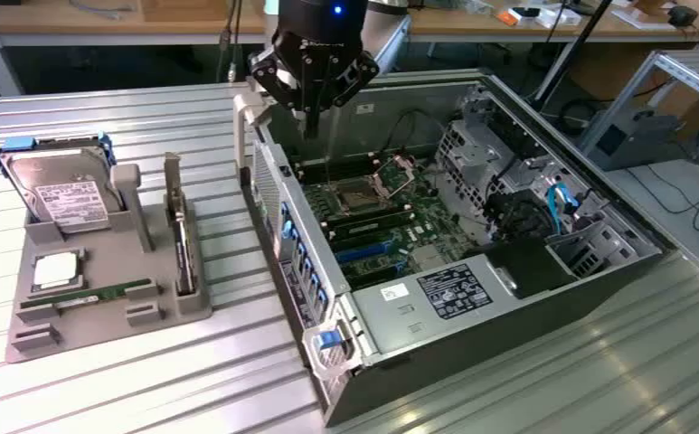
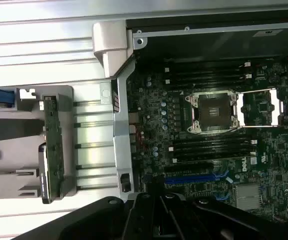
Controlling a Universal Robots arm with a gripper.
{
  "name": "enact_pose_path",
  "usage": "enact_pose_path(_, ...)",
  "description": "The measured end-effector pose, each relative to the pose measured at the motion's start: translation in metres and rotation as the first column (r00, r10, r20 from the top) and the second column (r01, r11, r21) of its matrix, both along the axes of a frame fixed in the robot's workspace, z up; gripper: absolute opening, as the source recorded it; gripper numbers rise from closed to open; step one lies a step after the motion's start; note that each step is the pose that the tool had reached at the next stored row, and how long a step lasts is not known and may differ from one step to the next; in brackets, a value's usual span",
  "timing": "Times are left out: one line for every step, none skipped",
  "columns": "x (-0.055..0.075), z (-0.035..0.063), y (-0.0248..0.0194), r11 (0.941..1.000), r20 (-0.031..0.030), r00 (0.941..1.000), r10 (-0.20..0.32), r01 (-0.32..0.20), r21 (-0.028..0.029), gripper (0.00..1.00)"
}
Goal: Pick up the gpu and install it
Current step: 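Reach for the gpu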
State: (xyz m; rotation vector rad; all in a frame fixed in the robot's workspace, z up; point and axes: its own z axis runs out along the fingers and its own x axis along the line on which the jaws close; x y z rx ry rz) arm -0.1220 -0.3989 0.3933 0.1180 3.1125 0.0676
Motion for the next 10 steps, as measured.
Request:
enact_pose_path(-0.0077,-0.0001,0.0000,1.0000,0.0000,1.0000,0.000,0.000,0.0000,0.11)
enact_pose_path(-0.0087,-0.0001,0.0000,1.0000,0.0000,1.0000,0.000,0.000,0.0000,0.11)
enact_pose_path(-0.0097,-0.0001,0.0000,1.0000,0.0001,1.0000,0.000,0.000,0.0000,0.11)
enact_pose_path(-0.0104,-0.0001,0.0000,1.0000,0.0001,1.0000,0.000,0.000,0.0001,0.11)
enact_pose_path(-0.0111,-0.0001,0.0000,1.0000,0.0000,1.0000,0.000,0.000,0.0000,0.11)
enact_pose_path(-0.0116,-0.0001,0.0000,1.0000,0.0000,1.0000,0.000,0.000,0.0000,0.11)
enact_pose_path(-0.0121,-0.0001,0.0000,1.0000,0.0000,1.0000,0.000,0.000,0.0000,0.11)
enact_pose_path(-0.0125,-0.0001,0.0000,1.0000,0.0000,1.0000,0.000,0.000,0.0000,0.11)
enact_pose_path(-0.0128,-0.0001,0.0000,1.0000,0.0000,1.0000,0.000,0.000,0.0000,0.11)
enact_pose_path(-0.0132,-0.0001,0.0000,1.0000,0.0000,1.0000,0.000,0.000,0.0000,0.11)
